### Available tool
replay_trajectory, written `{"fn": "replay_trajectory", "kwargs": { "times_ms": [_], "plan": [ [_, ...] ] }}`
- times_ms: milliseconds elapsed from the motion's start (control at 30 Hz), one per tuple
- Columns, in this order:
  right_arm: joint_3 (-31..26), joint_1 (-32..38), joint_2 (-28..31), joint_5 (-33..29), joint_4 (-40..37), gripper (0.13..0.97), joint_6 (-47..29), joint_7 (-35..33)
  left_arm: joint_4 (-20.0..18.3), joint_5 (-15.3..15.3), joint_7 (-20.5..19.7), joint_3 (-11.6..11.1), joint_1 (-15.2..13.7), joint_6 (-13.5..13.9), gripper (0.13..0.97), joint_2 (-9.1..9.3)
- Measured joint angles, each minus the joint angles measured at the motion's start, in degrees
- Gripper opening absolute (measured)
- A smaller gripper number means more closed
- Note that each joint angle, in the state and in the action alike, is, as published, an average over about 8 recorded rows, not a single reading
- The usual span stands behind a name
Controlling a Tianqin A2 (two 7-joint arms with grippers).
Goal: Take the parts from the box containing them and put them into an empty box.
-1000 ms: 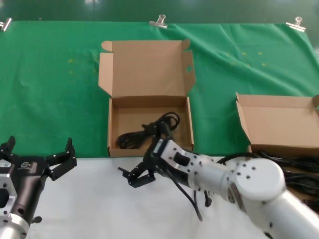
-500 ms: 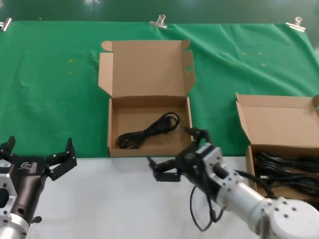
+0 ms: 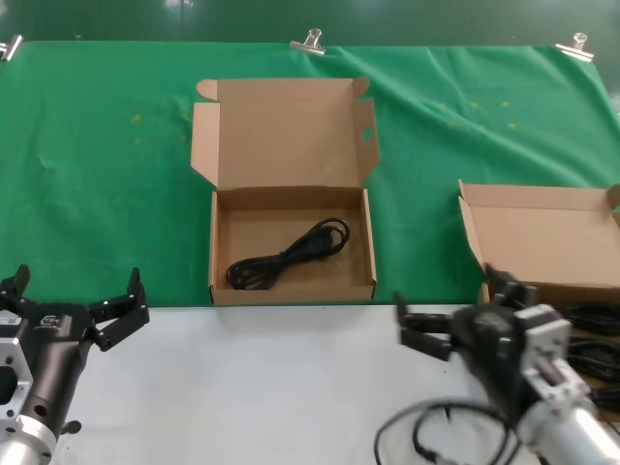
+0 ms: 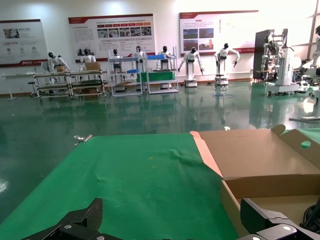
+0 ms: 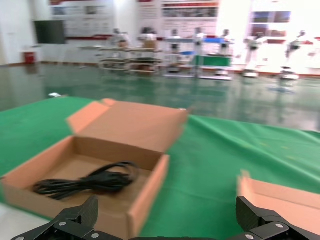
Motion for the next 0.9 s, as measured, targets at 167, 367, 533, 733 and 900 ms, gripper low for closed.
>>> {"fn": "replay_trajectory", "kwargs": {
  "times_ms": [167, 367, 533, 733, 900],
  "plan": [
    [4.3, -5.5, 1.1, 0.8, 5.3, 0.966, 2.7, 2.1, 0.0, 0.0, 0.0, 0.0, 0.0, 0.0, 0.966, 0.0],
    [6.8, -8.6, 1.8, 1.2, 8.4, 0.966, 4.4, 3.4, 0.0, 0.0, 0.0, 0.0, 0.0, 0.0, 0.966, 0.0],
    [6.9, -8.8, 1.8, 1.2, 8.6, 0.966, 4.5, 3.4, 0.0, 0.0, 0.0, 0.0, 0.0, 0.0, 0.966, 0.0],
    [6.9, -8.8, 1.8, 1.2, 8.6, 0.966, 4.5, 3.4, 0.0, 0.0, 0.0, 0.0, 0.0, 0.0, 0.966, 0.0],
    [6.9, -8.9, 1.8, 1.2, 8.6, 0.966, 4.5, 3.4, 0.0, 0.0, 0.0, 0.0, 0.0, 0.0, 0.966, 0.0]
  ]
}}
